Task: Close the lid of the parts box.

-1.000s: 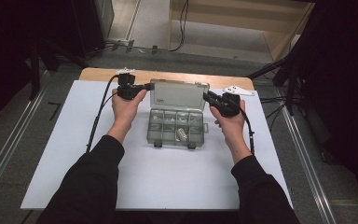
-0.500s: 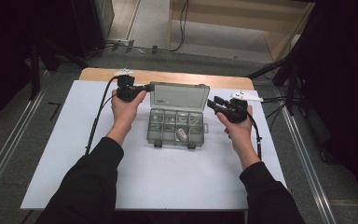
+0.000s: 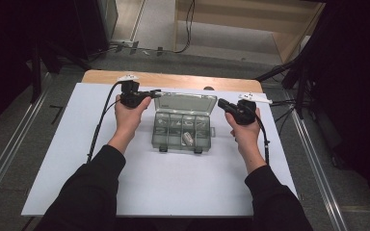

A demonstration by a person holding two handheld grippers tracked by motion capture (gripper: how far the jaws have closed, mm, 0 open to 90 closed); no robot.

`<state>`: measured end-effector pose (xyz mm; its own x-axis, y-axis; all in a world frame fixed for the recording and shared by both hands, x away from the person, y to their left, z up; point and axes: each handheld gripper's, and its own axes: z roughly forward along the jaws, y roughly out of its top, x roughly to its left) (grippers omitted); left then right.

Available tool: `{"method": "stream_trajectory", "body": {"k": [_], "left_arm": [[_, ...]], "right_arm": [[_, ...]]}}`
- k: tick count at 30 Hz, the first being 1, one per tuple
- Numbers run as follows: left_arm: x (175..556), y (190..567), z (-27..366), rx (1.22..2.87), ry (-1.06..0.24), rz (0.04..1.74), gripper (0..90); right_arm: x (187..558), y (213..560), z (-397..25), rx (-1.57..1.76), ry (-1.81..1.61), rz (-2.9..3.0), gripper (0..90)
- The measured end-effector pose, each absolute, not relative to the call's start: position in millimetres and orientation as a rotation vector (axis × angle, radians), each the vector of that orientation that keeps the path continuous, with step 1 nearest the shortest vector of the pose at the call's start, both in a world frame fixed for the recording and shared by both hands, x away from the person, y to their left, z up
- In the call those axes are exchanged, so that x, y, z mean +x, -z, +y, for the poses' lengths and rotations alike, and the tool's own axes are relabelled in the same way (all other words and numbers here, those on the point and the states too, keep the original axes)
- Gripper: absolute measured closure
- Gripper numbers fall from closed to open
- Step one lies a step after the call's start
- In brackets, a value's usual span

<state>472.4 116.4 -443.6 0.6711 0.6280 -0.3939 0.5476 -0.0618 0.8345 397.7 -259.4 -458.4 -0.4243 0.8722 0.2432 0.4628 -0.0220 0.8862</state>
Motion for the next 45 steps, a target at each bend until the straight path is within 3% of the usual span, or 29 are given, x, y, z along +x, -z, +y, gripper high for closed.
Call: {"method": "stream_trajectory", "body": {"k": [25, 45], "left_arm": [[432, 443, 123, 1.704, -0.067, 0.882, 89.4], [368, 451, 129, 1.76, -0.178, 0.809, 89.5]], "right_arm": [[371, 448, -240, 1.321, -1.465, 1.902, 87.6], [320, 468, -229, 1.246, -1.433, 1.93, 87.5]]}}
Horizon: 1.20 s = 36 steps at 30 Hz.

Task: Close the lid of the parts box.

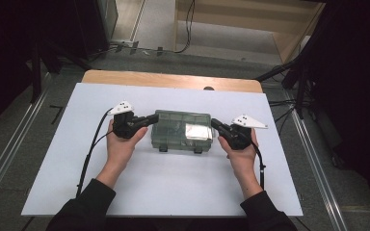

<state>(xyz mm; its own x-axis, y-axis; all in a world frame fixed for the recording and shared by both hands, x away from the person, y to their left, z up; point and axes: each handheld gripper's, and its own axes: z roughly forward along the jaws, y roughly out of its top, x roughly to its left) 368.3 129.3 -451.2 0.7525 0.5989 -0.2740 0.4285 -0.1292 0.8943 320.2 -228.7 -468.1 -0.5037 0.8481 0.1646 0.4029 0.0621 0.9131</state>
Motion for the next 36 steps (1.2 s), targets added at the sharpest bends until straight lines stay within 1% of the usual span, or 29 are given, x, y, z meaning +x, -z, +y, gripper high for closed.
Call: {"method": "stream_trajectory", "body": {"k": [6, 14, 16, 24, 36], "left_arm": [[352, 460, 133, 1.747, -0.186, 0.815, 89.5], [341, 474, 138, 1.725, -0.169, 0.852, 89.5], [338, 477, 137, 1.739, -0.188, 0.852, 89.4], [333, 481, 137, 1.762, -0.206, 0.849, 89.4], [334, 492, 141, 1.783, -0.209, 0.872, 89.2]], "right_arm": [[306, 474, -227, 1.252, -1.455, 1.929, 87.5], [298, 480, -224, 1.271, -1.444, 1.952, 87.5], [294, 481, -222, 1.266, -1.444, 1.954, 87.5], [286, 486, -216, 1.258, -1.408, 1.981, 87.3], [286, 496, -215, 1.261, -1.357, 2.006, 86.5]]}}
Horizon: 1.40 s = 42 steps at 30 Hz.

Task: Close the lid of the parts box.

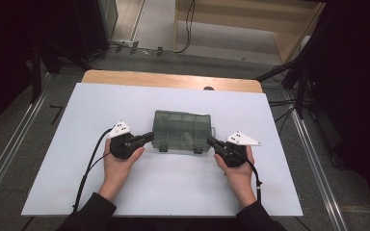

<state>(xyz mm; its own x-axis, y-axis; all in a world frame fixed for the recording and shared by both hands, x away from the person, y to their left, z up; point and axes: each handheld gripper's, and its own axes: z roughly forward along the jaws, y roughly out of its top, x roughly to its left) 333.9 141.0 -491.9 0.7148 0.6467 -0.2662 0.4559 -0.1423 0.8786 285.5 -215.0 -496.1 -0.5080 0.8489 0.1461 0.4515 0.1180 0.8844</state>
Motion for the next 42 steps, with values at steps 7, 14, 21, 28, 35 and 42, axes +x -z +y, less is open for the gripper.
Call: {"method": "stream_trajectory", "body": {"k": [7, 14, 21, 28, 35, 42], "left_arm": [[333, 494, 139, 1.792, -0.217, 0.869, 89.2], [334, 494, 140, 1.79, -0.19, 0.872, 89.3], [334, 495, 140, 1.792, -0.194, 0.868, 89.4], [335, 499, 139, 1.798, -0.159, 0.888, 89.5], [335, 499, 139, 1.805, -0.169, 0.879, 89.4], [335, 499, 139, 1.795, -0.16, 0.898, 89.3]], "right_arm": [[286, 500, -213, 1.259, -1.353, 2.021, 86.3], [285, 502, -212, 1.259, -1.364, 2.007, 86.1], [285, 502, -211, 1.259, -1.362, 2.009, 85.4], [285, 502, -210, 1.263, -1.344, 2.021, 85.3], [285, 506, -209, 1.27, -1.334, 2.024, 86.5], [286, 506, -213, 1.283, -1.363, 2.032, 87.8]]}}
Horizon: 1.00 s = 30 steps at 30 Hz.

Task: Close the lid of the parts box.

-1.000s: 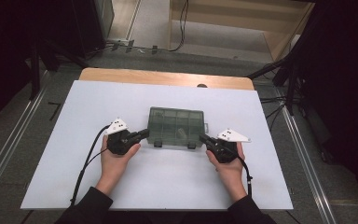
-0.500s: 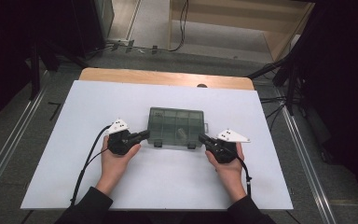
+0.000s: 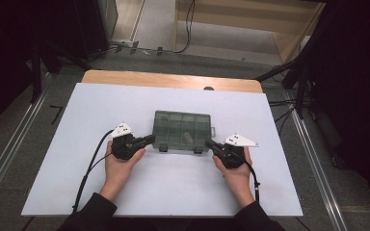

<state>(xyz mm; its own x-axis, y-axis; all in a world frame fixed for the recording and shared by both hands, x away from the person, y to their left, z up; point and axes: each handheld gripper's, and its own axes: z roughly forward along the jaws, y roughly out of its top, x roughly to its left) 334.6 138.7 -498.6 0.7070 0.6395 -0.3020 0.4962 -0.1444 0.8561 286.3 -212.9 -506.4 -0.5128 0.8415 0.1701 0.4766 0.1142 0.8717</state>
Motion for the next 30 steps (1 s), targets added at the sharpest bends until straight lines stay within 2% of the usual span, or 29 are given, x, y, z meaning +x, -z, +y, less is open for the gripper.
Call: {"method": "stream_trajectory", "body": {"k": [2, 4, 10, 14, 16, 17, 19, 30], "left_arm": [[333, 498, 138, 1.794, -0.185, 0.891, 87.1], [331, 496, 138, 1.806, -0.224, 0.879, 78.0], [326, 487, 142, 1.771, -0.239, 0.818, 46.8], [322, 481, 144, 1.759, -0.237, 0.804, 25.0], [320, 479, 145, 1.769, -0.236, 0.786, 10.5], [319, 478, 146, 1.762, -0.229, 0.771, 7.9], [317, 476, 149, 1.752, -0.227, 0.753, 0.0], [308, 472, 162, 1.74, -0.25, 0.724, 0.0]], "right_arm": [[286, 506, -213, 1.289, -1.367, 2.031, 84.7], [286, 507, -214, 1.278, -1.403, 2.045, 74.9], [285, 502, -218, 1.26, -1.477, 2.008, 39.1], [283, 495, -217, 1.223, -1.479, 2.015, 10.3], [281, 493, -217, 1.205, -1.488, 2.022, 4.0], [280, 493, -218, 1.2, -1.495, 2.027, 0.0], [278, 492, -219, 1.195, -1.505, 2.017, 0.0], [271, 491, -226, 1.184, -1.509, 2.006, 0.0]]}}
